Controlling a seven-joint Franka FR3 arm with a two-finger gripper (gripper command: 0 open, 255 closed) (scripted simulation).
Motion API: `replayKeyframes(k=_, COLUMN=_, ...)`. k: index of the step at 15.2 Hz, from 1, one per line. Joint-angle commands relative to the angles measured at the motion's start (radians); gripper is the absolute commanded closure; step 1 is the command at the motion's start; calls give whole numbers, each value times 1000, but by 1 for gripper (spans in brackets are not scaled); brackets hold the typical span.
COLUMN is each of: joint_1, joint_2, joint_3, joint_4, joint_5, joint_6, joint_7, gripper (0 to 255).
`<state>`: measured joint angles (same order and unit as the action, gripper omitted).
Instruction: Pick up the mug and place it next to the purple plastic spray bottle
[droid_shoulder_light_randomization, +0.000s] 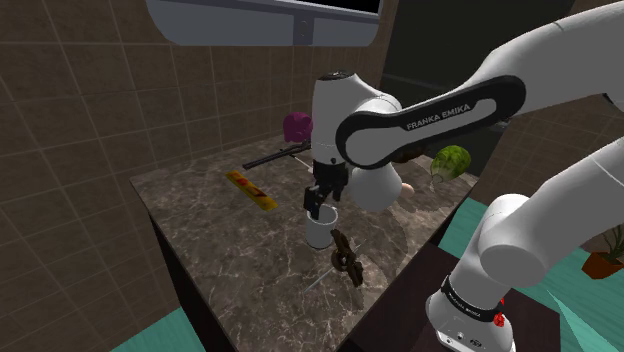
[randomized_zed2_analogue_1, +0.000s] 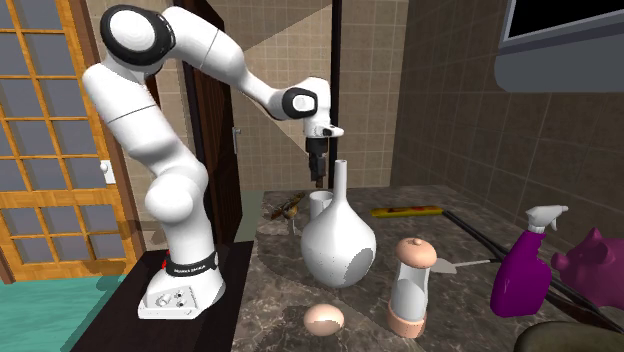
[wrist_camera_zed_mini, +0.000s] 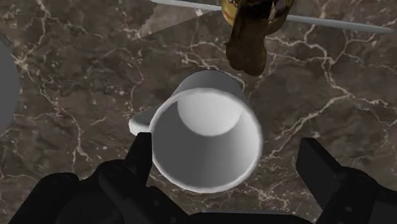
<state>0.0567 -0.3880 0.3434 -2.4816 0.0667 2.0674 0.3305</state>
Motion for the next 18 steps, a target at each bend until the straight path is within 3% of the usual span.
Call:
replayKeyframes(k=1, joint_1=-1, joint_2=74, joint_3=32, joint_4=13, joint_5=-6, joint_6=66, joint_7=50, gripper=0)
replayKeyframes(k=10, joint_1=-10, joint_2=173, joint_3=57, joint_4=-34, joint_5=-34, joint_6=210, joint_7=95, gripper=0)
replayKeyframes(k=18, joint_1=-10, joint_2=172, joint_3=57, joint_4=-34, joint_5=-34, joint_6=209, joint_7=95, gripper=0)
